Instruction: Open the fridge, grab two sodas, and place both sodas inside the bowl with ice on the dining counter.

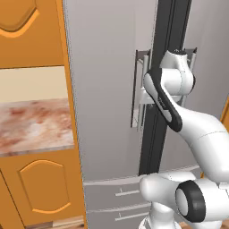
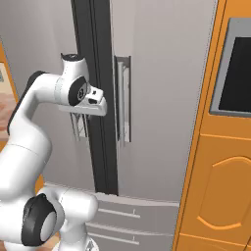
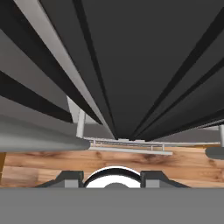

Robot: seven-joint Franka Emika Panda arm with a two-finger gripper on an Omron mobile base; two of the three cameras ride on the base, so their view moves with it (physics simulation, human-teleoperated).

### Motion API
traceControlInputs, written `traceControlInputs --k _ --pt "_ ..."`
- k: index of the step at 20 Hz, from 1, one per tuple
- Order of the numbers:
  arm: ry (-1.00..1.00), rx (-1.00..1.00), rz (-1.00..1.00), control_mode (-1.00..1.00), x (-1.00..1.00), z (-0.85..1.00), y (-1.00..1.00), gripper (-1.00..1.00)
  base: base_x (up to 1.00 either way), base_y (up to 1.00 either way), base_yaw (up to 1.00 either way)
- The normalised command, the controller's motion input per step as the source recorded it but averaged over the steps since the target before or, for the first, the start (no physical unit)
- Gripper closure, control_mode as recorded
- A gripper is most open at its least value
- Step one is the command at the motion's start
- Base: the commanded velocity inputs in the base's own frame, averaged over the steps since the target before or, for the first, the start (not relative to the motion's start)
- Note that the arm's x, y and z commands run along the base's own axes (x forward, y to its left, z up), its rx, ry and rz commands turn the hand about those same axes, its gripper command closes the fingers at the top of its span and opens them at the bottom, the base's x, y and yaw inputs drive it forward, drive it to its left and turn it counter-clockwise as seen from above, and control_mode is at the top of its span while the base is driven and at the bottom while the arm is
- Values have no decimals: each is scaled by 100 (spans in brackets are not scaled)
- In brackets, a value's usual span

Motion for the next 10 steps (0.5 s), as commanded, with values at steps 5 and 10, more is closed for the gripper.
traceControlInputs --k 5,10 --pt "0 0 0 100 0 0 0 -100 -43 -2 -2" --pt "0 0 0 100 0 0 0 -100 -75 -28 -5"
